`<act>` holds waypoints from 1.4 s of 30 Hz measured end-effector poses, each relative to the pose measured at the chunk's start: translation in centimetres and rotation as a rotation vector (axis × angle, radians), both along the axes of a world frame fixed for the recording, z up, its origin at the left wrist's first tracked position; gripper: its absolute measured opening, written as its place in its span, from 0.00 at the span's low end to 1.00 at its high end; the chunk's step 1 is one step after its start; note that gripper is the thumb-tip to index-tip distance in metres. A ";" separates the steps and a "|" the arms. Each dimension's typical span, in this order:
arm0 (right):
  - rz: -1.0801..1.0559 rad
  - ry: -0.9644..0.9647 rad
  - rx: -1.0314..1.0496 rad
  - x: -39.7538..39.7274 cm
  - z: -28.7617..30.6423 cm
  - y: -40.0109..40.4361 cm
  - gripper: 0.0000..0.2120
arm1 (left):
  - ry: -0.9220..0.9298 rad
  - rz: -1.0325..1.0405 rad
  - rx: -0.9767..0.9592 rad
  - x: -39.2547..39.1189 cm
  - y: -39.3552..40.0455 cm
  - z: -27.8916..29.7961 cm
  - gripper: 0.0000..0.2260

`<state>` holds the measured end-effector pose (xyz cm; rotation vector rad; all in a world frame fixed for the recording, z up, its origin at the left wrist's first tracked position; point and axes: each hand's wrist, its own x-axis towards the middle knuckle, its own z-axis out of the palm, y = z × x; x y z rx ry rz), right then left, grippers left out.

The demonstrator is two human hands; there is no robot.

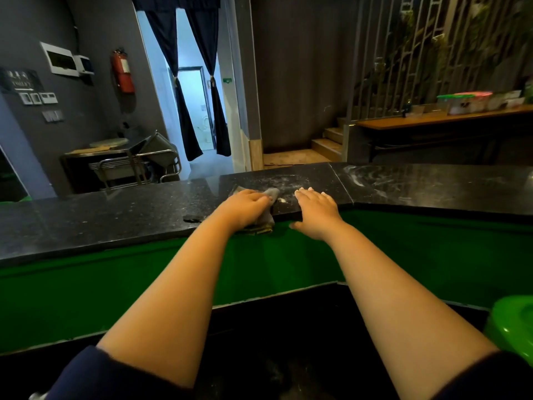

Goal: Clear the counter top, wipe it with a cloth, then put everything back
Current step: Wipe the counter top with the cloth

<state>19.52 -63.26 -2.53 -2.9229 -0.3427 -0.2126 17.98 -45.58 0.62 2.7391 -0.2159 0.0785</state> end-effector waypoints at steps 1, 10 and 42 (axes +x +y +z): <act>0.016 0.056 0.051 -0.1 0.5 -0.2 0.37 | 0.048 0.012 -0.104 0.2 0.5 0.7 0.20; 0.278 0.135 0.453 -1.9 2.6 6.6 0.23 | -0.070 0.123 -0.542 1.1 6.0 1.7 0.18; 0.116 0.205 -0.014 15.2 3.8 13.1 0.25 | 0.047 0.219 0.190 9.4 10.1 -2.2 0.26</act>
